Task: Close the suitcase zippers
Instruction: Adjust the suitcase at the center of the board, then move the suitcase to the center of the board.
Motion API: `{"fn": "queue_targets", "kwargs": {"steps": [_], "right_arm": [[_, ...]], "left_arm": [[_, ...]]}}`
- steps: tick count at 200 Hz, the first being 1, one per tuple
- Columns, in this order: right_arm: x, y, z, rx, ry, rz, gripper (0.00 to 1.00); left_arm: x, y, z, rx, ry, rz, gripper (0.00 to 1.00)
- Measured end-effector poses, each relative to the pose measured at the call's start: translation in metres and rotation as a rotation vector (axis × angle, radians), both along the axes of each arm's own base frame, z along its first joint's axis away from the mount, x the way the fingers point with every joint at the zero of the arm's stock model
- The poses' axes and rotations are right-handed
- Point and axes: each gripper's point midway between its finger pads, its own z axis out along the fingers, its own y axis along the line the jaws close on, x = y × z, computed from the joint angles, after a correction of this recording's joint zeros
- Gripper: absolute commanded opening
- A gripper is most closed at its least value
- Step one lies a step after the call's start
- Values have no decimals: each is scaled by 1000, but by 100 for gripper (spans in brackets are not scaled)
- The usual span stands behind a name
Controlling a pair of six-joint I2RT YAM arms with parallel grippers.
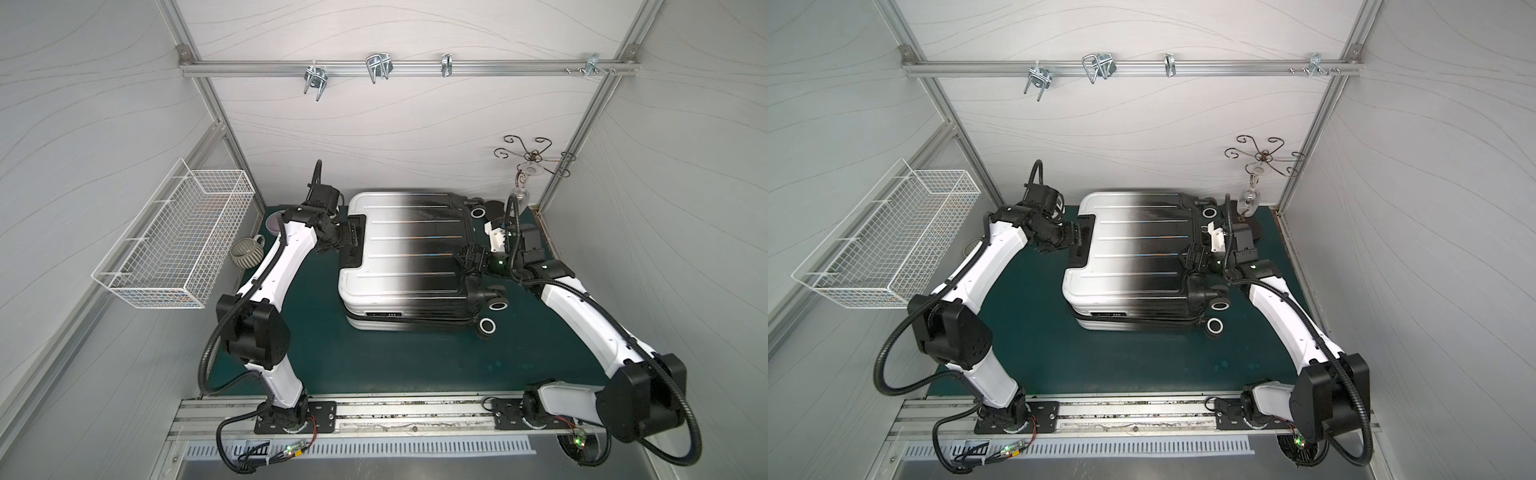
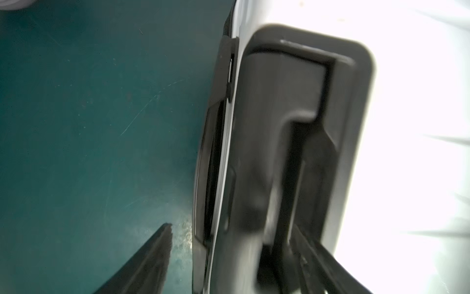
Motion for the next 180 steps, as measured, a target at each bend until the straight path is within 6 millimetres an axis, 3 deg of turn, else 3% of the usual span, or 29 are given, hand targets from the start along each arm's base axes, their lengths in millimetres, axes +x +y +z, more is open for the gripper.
{"fn": "queue_targets", "kwargs": {"steps": [19, 34, 58, 75, 110, 144, 162, 180], "right_arm": [[-2, 0, -1, 4, -2, 4, 98], [-4, 0, -1, 7, -6, 11, 98], [-5, 0, -2, 10, -12, 11, 97], [-6, -2, -1, 8, -17, 14, 98], [-18, -17, 1, 28, 9, 10, 98], [-31, -47, 22, 13, -48, -76, 97], [-38, -62, 24, -41, -88, -133, 96], [-44, -83, 9, -119, -81, -216, 93]], "left_arm": [[8, -4, -20, 20, 45, -19, 65], [16, -8, -19, 36, 33, -35, 56], [20, -19, -17, 55, 14, -72, 22], [19, -16, -13, 100, 4, -96, 0], [23, -12, 2, 178, 51, -105, 0], [32, -9, 18, 217, 69, -127, 0], [31, 8, 17, 228, 94, -120, 0], [29, 32, 12, 217, 139, -97, 0]]}}
